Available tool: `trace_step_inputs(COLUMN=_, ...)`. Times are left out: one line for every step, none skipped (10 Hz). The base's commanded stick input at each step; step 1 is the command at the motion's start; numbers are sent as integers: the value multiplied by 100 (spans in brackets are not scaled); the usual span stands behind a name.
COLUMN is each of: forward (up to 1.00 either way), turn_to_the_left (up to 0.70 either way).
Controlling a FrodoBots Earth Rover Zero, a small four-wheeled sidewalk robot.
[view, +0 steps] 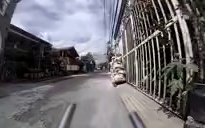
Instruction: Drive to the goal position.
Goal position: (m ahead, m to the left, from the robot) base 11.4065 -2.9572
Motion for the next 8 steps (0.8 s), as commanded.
trace_step_inputs(forward=0, turn_to_the_left=0)
trace_step_inputs(forward=16, turn_to_the_left=0)
trace_step_inputs(forward=64, turn_to_the_left=0)
trace_step_inputs(forward=70, turn_to_the_left=0)
trace_step_inputs(forward=70, turn_to_the_left=1)
trace_step_inputs(forward=70, turn_to_the_left=8)
trace_step_inputs(forward=70, turn_to_the_left=25)
trace_step_inputs(forward=70, turn_to_the_left=27)
